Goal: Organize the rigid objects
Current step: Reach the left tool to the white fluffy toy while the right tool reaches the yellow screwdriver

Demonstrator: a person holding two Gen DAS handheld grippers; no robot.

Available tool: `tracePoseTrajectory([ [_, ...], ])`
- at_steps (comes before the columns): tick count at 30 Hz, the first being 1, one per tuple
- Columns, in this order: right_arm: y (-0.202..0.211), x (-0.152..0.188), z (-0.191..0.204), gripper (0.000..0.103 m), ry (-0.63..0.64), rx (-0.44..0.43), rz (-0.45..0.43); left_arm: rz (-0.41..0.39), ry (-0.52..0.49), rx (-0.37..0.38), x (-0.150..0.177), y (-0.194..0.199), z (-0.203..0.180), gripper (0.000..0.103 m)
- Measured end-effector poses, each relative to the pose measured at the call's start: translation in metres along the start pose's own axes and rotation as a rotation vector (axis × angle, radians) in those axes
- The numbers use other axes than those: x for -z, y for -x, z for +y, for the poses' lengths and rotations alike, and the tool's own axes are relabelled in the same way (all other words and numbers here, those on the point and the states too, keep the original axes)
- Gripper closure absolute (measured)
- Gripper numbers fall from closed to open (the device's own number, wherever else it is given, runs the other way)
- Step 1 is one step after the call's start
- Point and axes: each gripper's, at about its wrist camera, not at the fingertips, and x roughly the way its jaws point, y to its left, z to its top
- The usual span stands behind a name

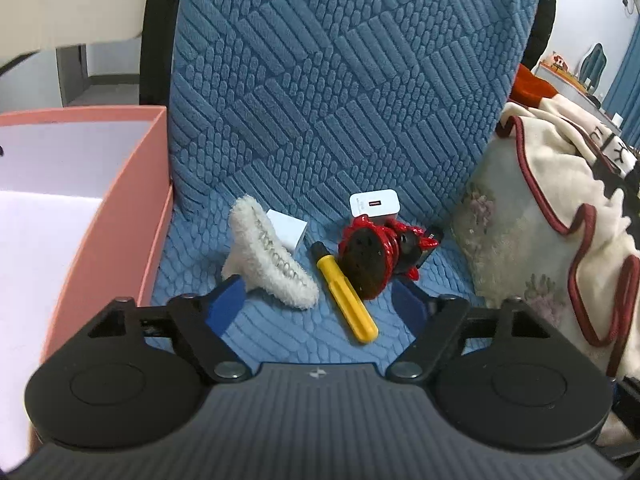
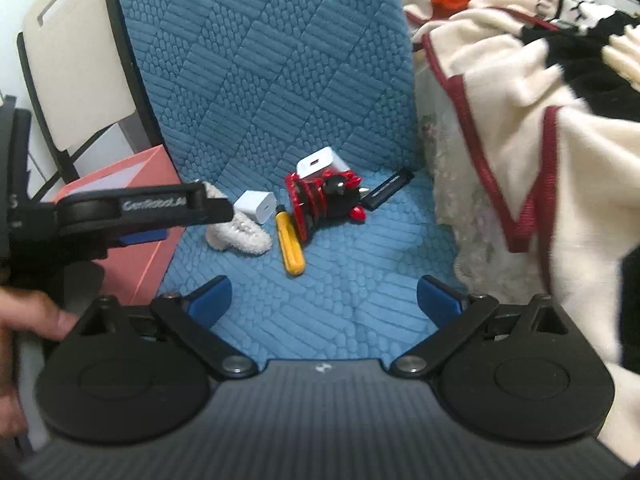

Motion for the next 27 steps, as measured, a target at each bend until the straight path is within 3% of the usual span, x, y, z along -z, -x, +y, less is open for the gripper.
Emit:
tracePoseTrajectory([
  [5, -0.021, -0.003, 0.010, 0.008, 0.031, -0.018, 0.012, 0.042, 0.013, 0.030, -0.002, -0.024, 0.008, 0.026],
  [9, -0.037, -0.007, 0.014, 0.026, 0.037, -0.045, 0.042, 0.078, 0.000, 0.031, -0.004, -0.042, 0.008, 0.031],
  [11, -0.047, -0.010, 0.014, 0.029, 0.033, -0.051, 0.055, 0.108, 0.032, 0.066, -0.006, -0.051, 0.011, 0.035],
  [12, -0.052, -0.011, 0.015, 0.031, 0.048, -0.048, 0.134, 0.115, 0.045, 0.075, -0.006, -0.054, 0.012, 0.038],
  [15, -0.069, -0.014, 0.015, 0.037, 0.063, -0.044, 0.144, 0.135, 0.087, 0.089, -0.008, -0.065, 0.017, 0.045],
  [19, -0.091, -0.019, 0.016, 0.046, 0.091, -0.050, 0.170, 0.146, 0.146, 0.048, -0.008, -0.076, 0.026, 0.051],
  [27, -0.125, -0.027, 0.024, 0.051, 0.159, -0.053, 0.194, 0.160, 0.244, -0.034, -0.006, -0.086, 0.039, 0.051],
])
